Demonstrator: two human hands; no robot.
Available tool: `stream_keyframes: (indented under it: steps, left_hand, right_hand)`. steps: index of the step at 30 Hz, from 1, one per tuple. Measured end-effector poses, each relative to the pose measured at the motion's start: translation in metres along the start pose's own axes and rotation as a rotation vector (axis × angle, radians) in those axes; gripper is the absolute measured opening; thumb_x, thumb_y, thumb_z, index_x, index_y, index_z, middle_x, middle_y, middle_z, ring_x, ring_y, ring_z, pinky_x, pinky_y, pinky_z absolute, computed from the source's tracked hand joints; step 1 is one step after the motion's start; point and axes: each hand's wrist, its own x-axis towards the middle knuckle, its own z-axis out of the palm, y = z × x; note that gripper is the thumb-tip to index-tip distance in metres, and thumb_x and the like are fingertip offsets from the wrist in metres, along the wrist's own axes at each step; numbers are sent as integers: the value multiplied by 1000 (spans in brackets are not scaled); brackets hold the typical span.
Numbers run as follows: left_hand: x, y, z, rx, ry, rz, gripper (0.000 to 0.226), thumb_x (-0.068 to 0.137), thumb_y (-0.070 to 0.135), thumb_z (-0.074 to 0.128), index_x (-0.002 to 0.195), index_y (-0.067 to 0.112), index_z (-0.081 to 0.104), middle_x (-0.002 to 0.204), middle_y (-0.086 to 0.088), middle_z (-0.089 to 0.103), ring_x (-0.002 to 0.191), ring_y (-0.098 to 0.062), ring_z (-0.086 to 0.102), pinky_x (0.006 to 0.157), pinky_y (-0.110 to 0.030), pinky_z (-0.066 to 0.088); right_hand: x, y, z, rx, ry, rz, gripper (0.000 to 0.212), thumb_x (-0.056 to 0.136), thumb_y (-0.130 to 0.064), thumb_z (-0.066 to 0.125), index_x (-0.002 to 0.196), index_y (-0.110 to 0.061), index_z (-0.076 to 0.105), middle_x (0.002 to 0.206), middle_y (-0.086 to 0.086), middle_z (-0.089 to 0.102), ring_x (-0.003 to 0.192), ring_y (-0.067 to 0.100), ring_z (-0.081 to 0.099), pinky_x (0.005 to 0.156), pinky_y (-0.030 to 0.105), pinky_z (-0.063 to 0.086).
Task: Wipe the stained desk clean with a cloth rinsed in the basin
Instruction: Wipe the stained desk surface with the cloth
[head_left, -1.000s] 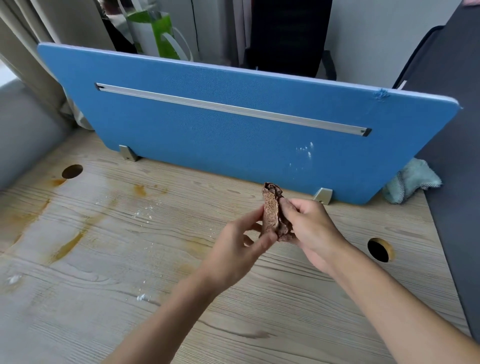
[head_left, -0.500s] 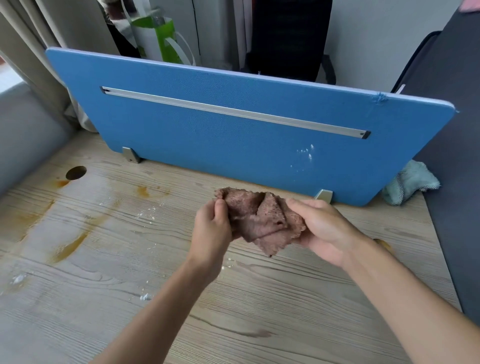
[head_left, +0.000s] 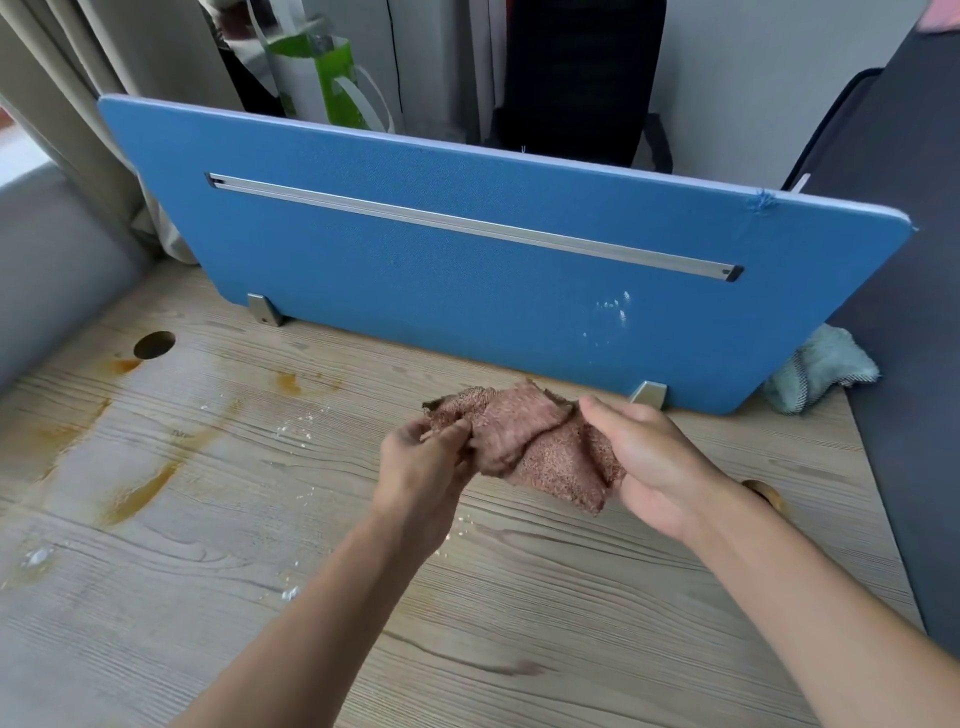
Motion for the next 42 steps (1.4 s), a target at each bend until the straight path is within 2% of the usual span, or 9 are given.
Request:
stream_keyframes:
  steps: [4,7,14,17,22,27,30,36,42]
  left_hand:
    - [4,-8,-3,95,66,-223,15,102,0,46,109,-9,55,103,-20,62,88,-27,67,80,-37,61]
    - [-11,-15,0,607,-9,46,27,101,30,55,125,18,54,126,-1,56,118,-19,56,105,-46,47]
    - [-5,-7,15,282,-340,-106,42,101,35,52,109,-3,67,98,-18,63,89,-30,59,88,-44,52]
    - [0,-9,11,198,-345,-77,26,98,19,60,108,-3,68,93,-15,66,81,-23,63,79,-37,56]
    - [18,-1,20,254,-232,38,19,94,5,63,111,-3,64,91,-14,68,73,-18,62,65,-31,54]
    - [67,-7,7,1293,-14,363,50,101,24,55,147,11,40,146,-12,43,126,-28,51,106,-34,44]
    - [84,-32,-4,1789,-212,519,53,100,15,46,152,15,35,165,-8,14,151,-27,17,122,-42,23]
    - [106,-80,10,1929,-396,367,67,100,19,34,159,11,3,167,-11,-3,153,-29,-3,125,-44,11]
    - [116,-73,0,2094,-455,507,67,98,29,36,158,11,14,167,-8,-5,153,-29,-7,125,-41,9]
  right_hand:
    - [-3,-7,2,30,-1,71,23,106,-21,47,108,-3,62,88,11,72,72,17,68,53,27,53]
    - [-1,-11,3,-53,16,56,23,106,-21,47,111,-3,61,100,17,67,83,24,66,59,30,53]
    - [-5,-16,5,-71,-257,-18,28,99,-24,59,113,-1,63,103,16,71,92,25,70,79,41,58]
    - [4,-9,-3,-423,-128,-181,15,95,-18,67,108,-11,69,106,10,74,102,25,70,96,46,54]
    - [17,-3,-1,-488,77,-369,12,91,-26,72,97,-18,67,95,1,72,90,17,68,82,36,54]
    - [64,23,-13,-1032,74,-136,74,92,-37,66,152,-19,28,149,9,40,134,28,42,108,43,39]
    - [78,59,-27,-1422,-117,57,105,81,-47,75,159,-29,7,164,6,9,150,34,13,118,52,26]
    - [75,98,-15,-1745,-158,103,114,77,-53,78,157,-34,-1,164,11,-17,147,50,-4,111,67,30]
    - [79,101,-9,-1820,-160,113,109,84,-50,73,158,-28,-5,162,19,-20,144,59,-5,110,69,29]
